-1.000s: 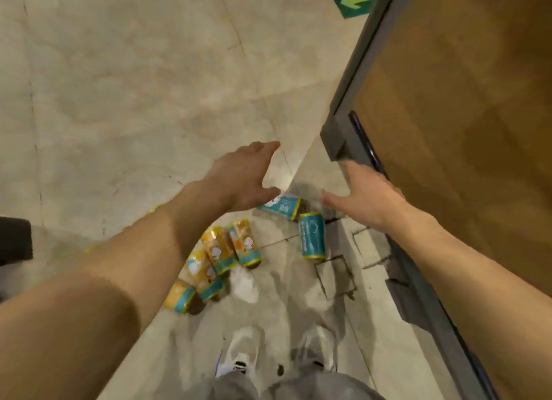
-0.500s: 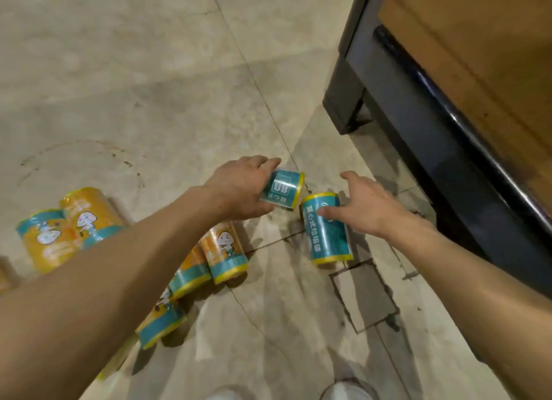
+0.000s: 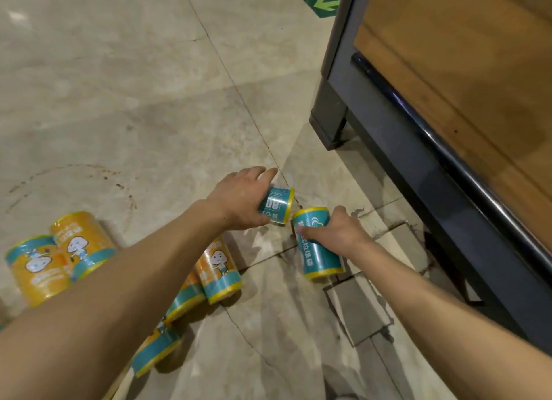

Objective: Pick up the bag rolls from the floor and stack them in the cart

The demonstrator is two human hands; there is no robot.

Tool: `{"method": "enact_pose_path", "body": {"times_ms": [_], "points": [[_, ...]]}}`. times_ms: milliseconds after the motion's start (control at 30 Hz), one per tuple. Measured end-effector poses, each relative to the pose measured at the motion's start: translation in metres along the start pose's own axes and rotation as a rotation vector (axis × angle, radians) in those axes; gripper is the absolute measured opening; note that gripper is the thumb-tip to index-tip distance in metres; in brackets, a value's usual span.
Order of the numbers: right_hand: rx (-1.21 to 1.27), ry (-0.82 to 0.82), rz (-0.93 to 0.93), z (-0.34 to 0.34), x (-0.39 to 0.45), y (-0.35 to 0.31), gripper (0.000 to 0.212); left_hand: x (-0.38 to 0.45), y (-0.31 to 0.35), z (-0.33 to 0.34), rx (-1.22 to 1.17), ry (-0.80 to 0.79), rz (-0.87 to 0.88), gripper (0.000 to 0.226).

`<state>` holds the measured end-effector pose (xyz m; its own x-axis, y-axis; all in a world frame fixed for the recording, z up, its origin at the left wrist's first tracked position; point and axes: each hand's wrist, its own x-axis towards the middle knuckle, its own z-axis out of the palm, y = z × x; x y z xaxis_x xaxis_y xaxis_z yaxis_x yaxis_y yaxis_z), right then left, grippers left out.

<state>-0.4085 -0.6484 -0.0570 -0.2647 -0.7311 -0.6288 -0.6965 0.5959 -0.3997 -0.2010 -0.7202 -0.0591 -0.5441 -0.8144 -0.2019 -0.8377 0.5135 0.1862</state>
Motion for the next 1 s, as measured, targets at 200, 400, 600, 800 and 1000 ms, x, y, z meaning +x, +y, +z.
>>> {"method": "enact_pose_path", "body": {"times_ms": [200,400,600,800,1000], "points": [[0.199,0.036,0.172,0.042,0.01,0.009,0.111,0.018,-0.003,0.016,-0.006,-0.052,-0.018,0.116],[0.565,0.079,0.114,0.026,0.017,0.019,0.079,0.032,-0.008,0.032,0.169,-0.118,0.028,0.117],[0.711,0.069,-0.02,-0.001,0.001,0.01,0.06,0.038,-0.01,0.023,-0.019,-0.039,-0.165,0.094],[0.789,0.096,-0.178,-0.057,-0.04,-0.04,0.063,0.002,-0.009,-0.073,-0.982,0.291,-0.472,0.072],[0.888,0.064,-0.312,-0.178,-0.167,-0.141,0.058,-0.08,0.035,-0.272,-1.231,0.456,-0.452,0.064]]}}
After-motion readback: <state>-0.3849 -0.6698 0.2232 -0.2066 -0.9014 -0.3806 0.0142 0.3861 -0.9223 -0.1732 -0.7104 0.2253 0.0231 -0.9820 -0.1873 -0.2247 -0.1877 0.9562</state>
